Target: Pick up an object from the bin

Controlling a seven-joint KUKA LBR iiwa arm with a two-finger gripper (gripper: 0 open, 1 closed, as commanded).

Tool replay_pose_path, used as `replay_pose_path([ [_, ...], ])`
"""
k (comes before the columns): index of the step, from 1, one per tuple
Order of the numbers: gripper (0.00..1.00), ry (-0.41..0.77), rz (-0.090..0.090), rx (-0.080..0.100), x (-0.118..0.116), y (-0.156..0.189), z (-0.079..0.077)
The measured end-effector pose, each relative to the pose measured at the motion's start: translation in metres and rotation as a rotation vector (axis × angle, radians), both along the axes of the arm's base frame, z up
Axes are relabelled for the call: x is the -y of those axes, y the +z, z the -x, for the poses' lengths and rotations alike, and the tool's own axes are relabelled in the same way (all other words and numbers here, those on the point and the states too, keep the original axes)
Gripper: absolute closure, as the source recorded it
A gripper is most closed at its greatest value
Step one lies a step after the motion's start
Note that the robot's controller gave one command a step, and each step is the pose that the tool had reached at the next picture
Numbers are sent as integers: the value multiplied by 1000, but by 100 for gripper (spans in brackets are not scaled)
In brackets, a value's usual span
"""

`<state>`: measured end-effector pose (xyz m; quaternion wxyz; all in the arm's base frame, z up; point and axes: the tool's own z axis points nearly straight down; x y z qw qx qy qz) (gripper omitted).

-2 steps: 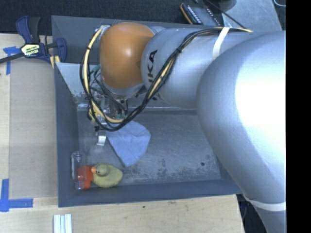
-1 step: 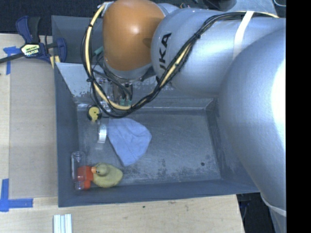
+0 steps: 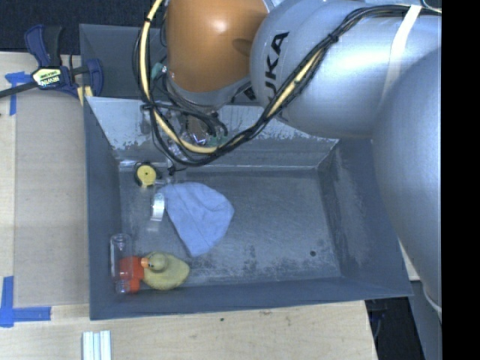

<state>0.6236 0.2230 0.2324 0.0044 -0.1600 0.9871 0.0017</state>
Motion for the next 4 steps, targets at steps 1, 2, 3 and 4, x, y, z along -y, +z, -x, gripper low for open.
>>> replay_pose_path([
  [1,0,-327,-1,-4,30,-57,8],
  [2,0,-203,-1,-1,8,-75,24],
  [3,0,-99,1,-3,4,-62,39],
  [4,0,-128,-1,-1,1,14,29],
])
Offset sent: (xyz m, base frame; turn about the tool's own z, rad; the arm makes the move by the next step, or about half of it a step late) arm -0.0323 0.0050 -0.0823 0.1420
